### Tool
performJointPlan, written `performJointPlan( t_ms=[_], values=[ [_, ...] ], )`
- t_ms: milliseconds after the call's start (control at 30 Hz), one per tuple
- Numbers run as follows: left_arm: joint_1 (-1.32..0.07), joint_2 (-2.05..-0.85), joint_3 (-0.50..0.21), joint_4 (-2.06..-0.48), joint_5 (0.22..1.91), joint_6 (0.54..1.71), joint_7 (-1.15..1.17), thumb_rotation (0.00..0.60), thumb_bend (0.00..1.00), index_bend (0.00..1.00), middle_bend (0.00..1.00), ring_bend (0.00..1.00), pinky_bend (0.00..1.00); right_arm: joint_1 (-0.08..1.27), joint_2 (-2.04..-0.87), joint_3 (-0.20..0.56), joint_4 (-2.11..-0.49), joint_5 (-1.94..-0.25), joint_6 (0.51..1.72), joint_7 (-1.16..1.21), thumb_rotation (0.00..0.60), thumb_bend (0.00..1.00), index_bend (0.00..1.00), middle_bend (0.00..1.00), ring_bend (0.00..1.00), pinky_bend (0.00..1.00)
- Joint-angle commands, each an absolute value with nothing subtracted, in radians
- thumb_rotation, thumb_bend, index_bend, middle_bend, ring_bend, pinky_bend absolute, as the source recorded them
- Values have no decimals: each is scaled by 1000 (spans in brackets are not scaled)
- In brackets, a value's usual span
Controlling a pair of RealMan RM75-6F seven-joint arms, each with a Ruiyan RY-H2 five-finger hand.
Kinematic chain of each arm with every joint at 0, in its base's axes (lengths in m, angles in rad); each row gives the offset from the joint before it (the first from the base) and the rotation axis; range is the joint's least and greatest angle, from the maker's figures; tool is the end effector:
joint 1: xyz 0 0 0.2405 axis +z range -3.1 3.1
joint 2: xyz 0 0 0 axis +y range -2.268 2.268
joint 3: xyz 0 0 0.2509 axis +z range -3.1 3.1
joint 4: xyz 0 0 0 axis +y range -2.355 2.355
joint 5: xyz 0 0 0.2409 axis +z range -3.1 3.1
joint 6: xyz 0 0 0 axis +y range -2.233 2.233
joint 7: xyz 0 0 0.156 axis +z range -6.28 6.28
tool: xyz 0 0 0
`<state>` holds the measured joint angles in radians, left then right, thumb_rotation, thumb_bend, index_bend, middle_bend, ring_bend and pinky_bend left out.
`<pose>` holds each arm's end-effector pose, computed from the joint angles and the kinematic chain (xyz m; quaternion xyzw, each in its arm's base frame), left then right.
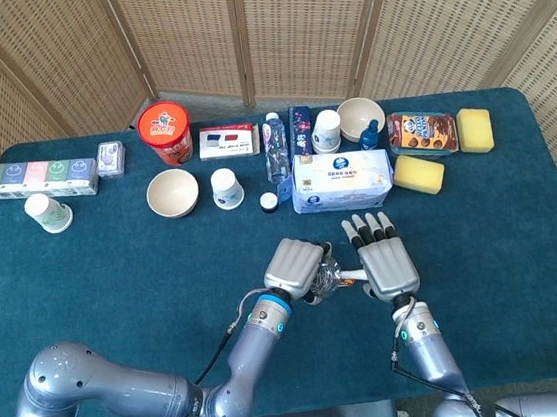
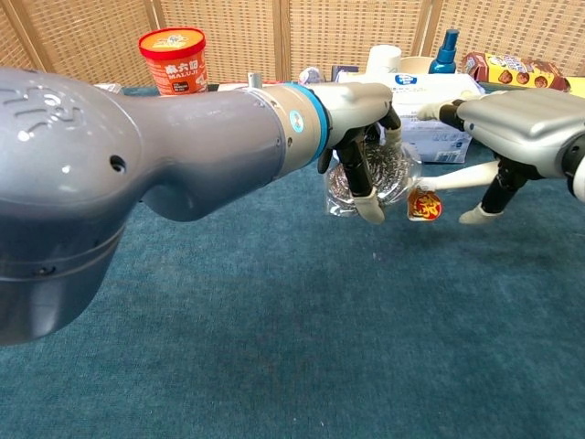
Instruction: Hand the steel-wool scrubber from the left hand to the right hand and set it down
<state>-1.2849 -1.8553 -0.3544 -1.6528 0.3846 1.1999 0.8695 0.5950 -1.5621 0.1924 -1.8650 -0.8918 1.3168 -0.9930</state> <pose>0.0751 0.3043 -0.1194 -0.7741 -0.3919 -0.3460 0.3570 -0.1213 -0.2896 -0.0249 0.7157 -0.3436 0.2833 0.5380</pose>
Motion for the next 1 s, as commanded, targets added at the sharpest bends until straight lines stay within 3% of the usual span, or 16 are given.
performJointPlan(
  t_ms=[33,133,233,333,500,867,1000],
  values=[
    [-1283,-1853,-355,-1655,388,1200,870,600,0,376,431,422,539,599,-1567,189,-1854,-899,1319,-983,600,498,284,338,253,264],
    [-1281,-1848,-357,-1660,390,1201,872,600,0,376,431,422,539,599,-1569,183,-1842,-915,1321,-964,600,602,557,583,460,532],
    [-1278,-1842,-361,-1666,396,1203,870,600,0,376,431,422,539,598,-1566,168,-1823,-942,1317,-943,600,606,793,782,634,785],
    [-1277,-1839,-363,-1673,400,1206,871,600,0,376,431,422,539,595,-1563,154,-1810,-967,1308,-913,600,613,892,898,756,940],
    [-1276,-1839,-364,-1680,407,1211,872,600,0,376,431,421,539,592,-1555,141,-1803,-981,1285,-869,600,675,934,994,856,1000],
    [-1266,-1837,-364,-1684,421,1218,866,600,0,364,416,406,539,588,-1536,123,-1802,-1010,1273,-830,600,698,966,1000,1000,1000],
    [-1260,-1831,-364,-1692,421,1216,862,600,0,280,318,349,539,586,-1528,123,-1819,-1000,1271,-826,600,724,977,1000,1000,1000]
  ],
)
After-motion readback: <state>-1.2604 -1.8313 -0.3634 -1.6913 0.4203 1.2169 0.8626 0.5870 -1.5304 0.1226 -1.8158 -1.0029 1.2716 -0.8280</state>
